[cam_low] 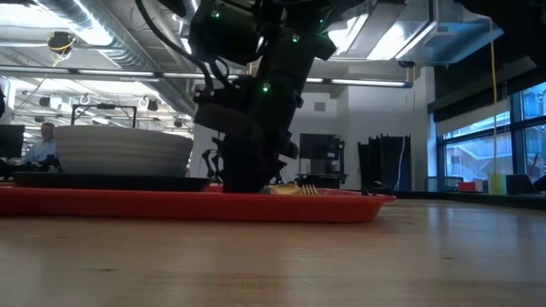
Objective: Set up tray
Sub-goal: Put the gold knife to the left of the gold spoon on the green napkin on the red tray
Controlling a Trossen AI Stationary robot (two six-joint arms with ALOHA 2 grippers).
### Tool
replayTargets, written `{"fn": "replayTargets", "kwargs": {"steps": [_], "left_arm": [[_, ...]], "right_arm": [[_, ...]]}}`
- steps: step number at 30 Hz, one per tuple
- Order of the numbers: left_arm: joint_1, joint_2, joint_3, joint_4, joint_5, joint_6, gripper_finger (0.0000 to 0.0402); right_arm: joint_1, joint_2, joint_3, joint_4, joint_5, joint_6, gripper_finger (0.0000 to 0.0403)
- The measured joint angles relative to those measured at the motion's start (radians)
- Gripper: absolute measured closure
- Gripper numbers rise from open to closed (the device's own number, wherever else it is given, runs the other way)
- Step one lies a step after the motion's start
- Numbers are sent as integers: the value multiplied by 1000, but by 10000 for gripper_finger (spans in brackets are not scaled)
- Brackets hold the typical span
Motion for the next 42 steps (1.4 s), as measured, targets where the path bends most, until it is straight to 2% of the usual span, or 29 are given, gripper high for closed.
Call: {"fn": "replayTargets", "kwargs": {"steps": [4,10,12,18,29,37,42], "left_arm": [[0,0,0,0,0,0,315],[0,0,0,0,0,0,316],[0,0,0,0,0,0,316],[0,0,0,0,0,20,315],[0,0,0,0,-1,35,316],[0,0,0,0,-1,61,316],[0,0,0,0,-1,61,315]], "right_arm": [[0,12,2,-9,2,64,272],[-2,15,0,-17,3,76,372],[-1,16,0,-17,3,95,388],[-1,15,20,-17,16,227,382],[-18,26,188,-88,7,391,391],[-32,22,247,-289,27,665,391],[-19,22,248,-322,9,856,391]]}}
